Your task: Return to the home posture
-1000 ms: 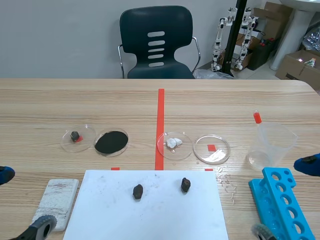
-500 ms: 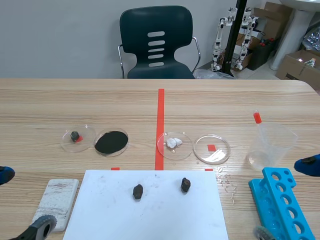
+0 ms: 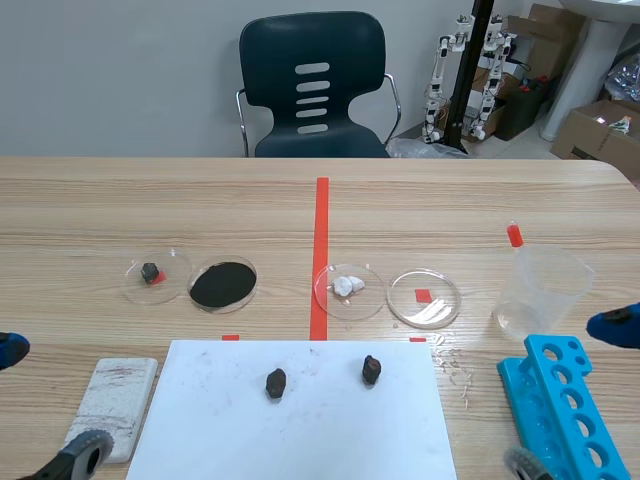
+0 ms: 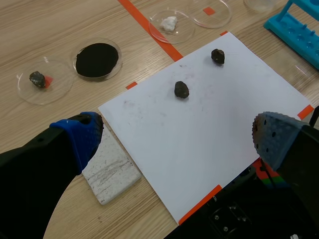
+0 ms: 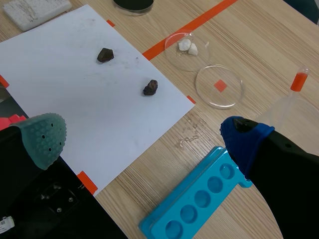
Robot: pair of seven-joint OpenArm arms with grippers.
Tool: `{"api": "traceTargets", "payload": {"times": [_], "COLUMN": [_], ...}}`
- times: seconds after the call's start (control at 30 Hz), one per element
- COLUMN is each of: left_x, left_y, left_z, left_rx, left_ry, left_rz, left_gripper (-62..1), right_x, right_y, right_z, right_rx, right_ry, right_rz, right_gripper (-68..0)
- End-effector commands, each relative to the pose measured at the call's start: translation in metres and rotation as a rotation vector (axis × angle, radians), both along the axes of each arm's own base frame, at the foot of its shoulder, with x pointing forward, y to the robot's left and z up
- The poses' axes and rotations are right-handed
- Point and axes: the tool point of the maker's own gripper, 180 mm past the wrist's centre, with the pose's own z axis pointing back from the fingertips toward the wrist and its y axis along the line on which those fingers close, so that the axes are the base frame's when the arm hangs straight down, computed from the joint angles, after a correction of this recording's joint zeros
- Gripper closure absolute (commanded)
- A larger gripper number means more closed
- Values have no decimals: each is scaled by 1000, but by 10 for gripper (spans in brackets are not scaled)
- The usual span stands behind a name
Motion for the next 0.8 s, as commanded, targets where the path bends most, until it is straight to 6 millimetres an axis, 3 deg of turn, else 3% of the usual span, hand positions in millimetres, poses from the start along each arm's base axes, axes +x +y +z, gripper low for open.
{"api": "traceTargets", "payload": {"times": [0.0, 0.77], "left_x": [3, 3], "left_y": [-2, -2], "left_z": [6, 6], "left_rx": [-24, -24], "left_ry": [-21, -21], "left_rz": [7, 7], "left_gripper": [-623, -623], "right_x": [3, 5], "right_y": [5, 3], "right_z": [7, 8], "right_rx": [21, 16], "right_ry": [-25, -34], "right_rz": [9, -2], "right_gripper": [-657, -656]}}
